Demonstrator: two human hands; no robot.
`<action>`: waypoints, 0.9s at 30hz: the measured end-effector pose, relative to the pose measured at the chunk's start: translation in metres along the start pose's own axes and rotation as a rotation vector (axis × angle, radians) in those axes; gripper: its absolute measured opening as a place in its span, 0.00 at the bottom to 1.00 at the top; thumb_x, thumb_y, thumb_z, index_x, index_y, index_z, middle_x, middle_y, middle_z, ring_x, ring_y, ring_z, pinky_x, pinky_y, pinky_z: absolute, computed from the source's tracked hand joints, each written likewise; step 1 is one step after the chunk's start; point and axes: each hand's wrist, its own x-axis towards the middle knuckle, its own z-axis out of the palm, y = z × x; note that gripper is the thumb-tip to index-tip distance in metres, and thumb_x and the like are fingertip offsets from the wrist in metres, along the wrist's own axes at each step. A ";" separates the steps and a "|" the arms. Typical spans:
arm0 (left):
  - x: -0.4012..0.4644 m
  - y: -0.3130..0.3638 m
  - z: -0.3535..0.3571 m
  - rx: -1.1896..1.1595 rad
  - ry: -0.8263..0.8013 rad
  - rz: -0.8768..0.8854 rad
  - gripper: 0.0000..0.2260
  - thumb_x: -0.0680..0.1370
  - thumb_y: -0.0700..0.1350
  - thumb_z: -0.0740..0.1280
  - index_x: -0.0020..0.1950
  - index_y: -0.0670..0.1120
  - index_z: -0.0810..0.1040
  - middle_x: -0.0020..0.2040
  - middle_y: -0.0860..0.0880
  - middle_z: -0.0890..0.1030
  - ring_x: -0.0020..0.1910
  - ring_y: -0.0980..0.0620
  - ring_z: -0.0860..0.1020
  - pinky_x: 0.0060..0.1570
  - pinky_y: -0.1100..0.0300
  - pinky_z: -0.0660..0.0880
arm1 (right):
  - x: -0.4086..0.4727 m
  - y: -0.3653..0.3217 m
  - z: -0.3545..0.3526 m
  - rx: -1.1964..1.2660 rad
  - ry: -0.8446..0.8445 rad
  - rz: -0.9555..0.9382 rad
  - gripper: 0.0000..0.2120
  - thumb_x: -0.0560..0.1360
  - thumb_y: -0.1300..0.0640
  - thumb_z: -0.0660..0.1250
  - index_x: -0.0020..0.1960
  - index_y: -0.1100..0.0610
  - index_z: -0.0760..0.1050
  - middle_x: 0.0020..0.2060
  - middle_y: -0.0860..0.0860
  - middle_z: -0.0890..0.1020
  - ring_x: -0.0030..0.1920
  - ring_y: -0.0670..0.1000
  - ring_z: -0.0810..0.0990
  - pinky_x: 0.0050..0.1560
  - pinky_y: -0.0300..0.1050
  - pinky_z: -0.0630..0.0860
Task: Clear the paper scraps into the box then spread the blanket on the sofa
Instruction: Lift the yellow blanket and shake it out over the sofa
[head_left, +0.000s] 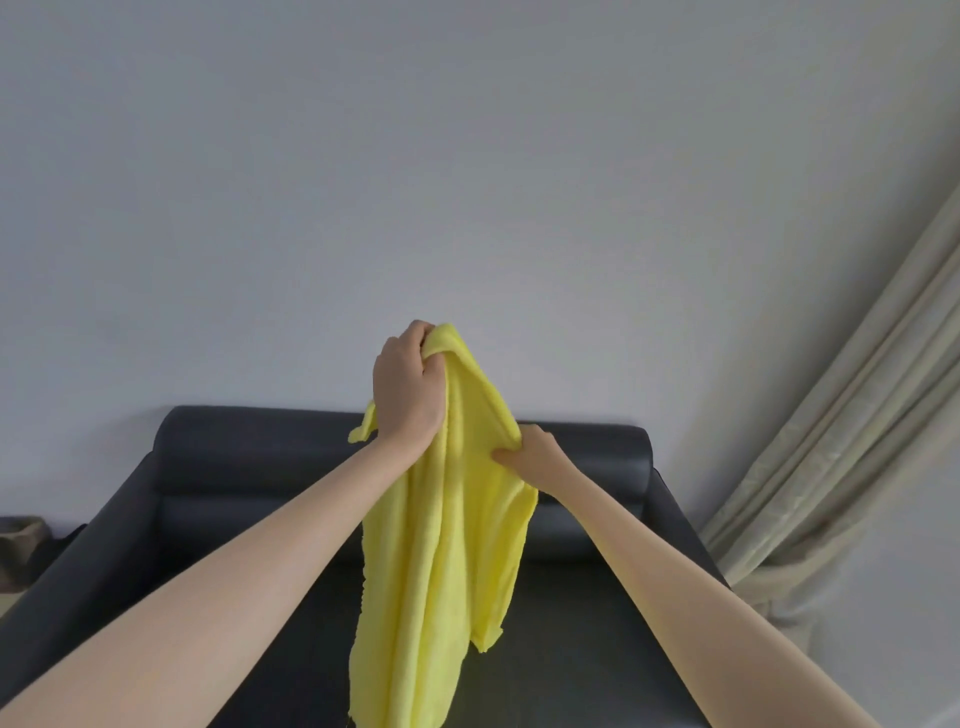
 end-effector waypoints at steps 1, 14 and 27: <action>0.003 0.005 -0.004 -0.021 0.032 0.000 0.09 0.76 0.36 0.57 0.45 0.48 0.72 0.37 0.55 0.73 0.42 0.52 0.71 0.40 0.60 0.63 | -0.001 0.007 0.002 0.014 -0.018 0.055 0.07 0.73 0.54 0.65 0.42 0.58 0.72 0.34 0.52 0.75 0.35 0.53 0.74 0.36 0.46 0.70; 0.044 -0.029 -0.080 -0.077 0.486 -0.505 0.12 0.78 0.40 0.55 0.56 0.41 0.75 0.52 0.44 0.78 0.53 0.45 0.76 0.48 0.58 0.67 | -0.022 0.052 -0.044 -0.062 0.482 0.335 0.10 0.73 0.65 0.58 0.49 0.54 0.74 0.43 0.51 0.75 0.42 0.55 0.74 0.40 0.45 0.71; 0.029 -0.036 -0.108 0.014 0.560 -0.580 0.10 0.79 0.42 0.53 0.55 0.45 0.73 0.48 0.50 0.73 0.45 0.49 0.71 0.45 0.58 0.66 | -0.022 0.055 -0.089 0.216 0.498 0.327 0.19 0.80 0.44 0.50 0.51 0.59 0.70 0.44 0.55 0.76 0.44 0.58 0.75 0.41 0.48 0.69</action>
